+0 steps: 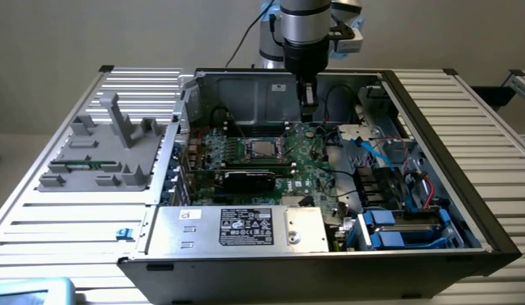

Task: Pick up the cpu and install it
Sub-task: 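Close the cpu cover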

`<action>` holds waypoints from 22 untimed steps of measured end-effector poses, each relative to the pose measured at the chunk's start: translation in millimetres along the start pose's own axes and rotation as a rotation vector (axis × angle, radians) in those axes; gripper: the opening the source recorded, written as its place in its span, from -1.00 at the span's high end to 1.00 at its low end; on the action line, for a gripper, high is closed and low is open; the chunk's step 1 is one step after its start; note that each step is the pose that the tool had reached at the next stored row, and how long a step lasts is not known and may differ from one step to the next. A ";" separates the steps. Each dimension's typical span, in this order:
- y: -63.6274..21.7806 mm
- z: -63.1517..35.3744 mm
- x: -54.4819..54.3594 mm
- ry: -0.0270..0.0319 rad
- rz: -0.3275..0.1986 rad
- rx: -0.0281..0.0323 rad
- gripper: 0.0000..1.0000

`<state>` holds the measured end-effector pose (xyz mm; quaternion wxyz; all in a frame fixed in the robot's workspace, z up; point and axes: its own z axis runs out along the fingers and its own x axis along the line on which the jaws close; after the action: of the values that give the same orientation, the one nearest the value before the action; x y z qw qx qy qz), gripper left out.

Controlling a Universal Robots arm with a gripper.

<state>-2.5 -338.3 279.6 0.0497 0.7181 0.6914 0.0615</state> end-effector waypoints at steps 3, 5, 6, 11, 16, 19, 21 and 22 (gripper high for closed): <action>1.5 3.3 0.0 -0.0007 0.006 -0.0044 0.79; 2.3 4.6 0.1 -0.0010 0.010 -0.0111 0.79; 2.6 5.1 0.0 -0.0014 0.013 -0.0155 0.79; 1.7 11.6 -0.1 -0.0022 0.020 -0.0226 0.79; 2.2 20.9 -0.2 -0.0025 0.023 -0.0231 0.79; 3.6 26.5 -0.2 -0.0022 0.023 -0.0229 0.79; 3.5 30.2 -0.3 -0.0018 0.023 -0.0230 0.79; 3.3 32.1 -0.3 -0.0017 0.023 -0.0230 0.79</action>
<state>5.8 -338.3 248.5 0.0579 0.7254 0.6823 0.0694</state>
